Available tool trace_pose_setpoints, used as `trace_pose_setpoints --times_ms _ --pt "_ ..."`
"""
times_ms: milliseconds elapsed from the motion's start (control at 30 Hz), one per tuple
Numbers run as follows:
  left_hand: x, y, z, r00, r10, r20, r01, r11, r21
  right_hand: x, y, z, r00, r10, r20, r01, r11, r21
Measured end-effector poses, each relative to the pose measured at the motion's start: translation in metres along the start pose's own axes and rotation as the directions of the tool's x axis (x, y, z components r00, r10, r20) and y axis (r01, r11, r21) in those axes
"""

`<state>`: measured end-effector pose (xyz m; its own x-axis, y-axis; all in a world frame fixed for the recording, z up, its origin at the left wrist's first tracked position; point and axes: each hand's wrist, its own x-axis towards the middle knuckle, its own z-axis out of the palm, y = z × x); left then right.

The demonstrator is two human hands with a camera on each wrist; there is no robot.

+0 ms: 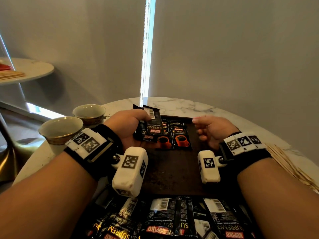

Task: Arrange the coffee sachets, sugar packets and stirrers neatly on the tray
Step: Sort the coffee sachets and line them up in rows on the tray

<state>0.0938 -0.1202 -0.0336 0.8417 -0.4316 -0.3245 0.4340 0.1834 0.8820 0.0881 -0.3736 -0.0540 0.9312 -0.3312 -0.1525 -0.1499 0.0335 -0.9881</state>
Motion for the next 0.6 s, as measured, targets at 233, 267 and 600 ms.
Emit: trace_pose_setpoints --times_ms 233,267,600 --pt "-0.006 0.004 0.003 0.997 0.069 0.04 -0.065 0.993 -0.097 -0.038 -0.039 0.02 0.872 -0.317 0.373 0.382 0.917 -0.115" --pt "-0.008 0.004 0.004 0.996 0.073 0.058 -0.067 0.992 -0.103 -0.044 -0.04 0.024 0.846 -0.323 0.423 0.42 0.894 -0.158" --pt "-0.015 0.005 0.007 0.988 0.026 0.15 -0.017 0.998 -0.062 -0.062 -0.039 0.038 0.806 -0.345 0.48 0.534 0.773 -0.341"
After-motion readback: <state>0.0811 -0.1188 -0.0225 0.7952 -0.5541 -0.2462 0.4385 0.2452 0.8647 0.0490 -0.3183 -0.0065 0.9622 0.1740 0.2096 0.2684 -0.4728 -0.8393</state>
